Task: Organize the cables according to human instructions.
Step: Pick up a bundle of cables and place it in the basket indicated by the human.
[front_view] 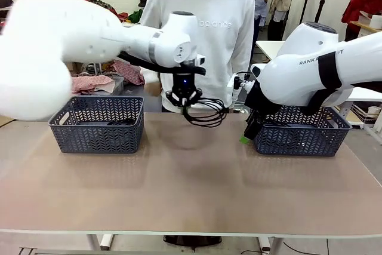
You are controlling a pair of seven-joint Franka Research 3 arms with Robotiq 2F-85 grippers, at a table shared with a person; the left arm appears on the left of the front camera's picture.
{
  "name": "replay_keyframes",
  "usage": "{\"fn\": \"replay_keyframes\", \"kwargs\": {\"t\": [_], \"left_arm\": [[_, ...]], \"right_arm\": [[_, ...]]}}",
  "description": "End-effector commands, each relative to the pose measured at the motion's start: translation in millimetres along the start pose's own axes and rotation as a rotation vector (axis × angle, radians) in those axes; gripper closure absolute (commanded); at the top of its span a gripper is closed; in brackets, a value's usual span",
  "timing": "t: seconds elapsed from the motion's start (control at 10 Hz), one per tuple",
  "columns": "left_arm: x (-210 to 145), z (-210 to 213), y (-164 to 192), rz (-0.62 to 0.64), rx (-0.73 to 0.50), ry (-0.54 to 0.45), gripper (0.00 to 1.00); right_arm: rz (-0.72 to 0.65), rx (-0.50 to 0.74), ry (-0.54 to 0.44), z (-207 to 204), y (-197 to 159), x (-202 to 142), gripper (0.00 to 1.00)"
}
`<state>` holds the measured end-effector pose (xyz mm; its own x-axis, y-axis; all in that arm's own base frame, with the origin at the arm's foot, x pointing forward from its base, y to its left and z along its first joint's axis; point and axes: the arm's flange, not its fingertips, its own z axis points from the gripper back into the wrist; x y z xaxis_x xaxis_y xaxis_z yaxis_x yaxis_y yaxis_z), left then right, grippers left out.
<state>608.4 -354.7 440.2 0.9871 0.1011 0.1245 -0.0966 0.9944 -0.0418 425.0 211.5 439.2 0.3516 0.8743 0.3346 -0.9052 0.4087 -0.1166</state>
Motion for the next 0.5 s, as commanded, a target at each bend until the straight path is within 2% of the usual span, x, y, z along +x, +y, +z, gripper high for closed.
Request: {"fn": "replay_keyframes", "kwargs": {"t": [0.0,0.4], "left_arm": [[-27.3,17.4,49.7,-0.007,-0.035,-0.003,1.0],[-38.8,48.9,130.5,-0.015,-0.116,-0.02,1.0]], "right_arm": [[-0.002,-0.008,-0.001,0.7,-0.5,0.1,0.0],[-0.002,-0.008,-0.001,0.7,-0.5,0.1,0.0]]}}
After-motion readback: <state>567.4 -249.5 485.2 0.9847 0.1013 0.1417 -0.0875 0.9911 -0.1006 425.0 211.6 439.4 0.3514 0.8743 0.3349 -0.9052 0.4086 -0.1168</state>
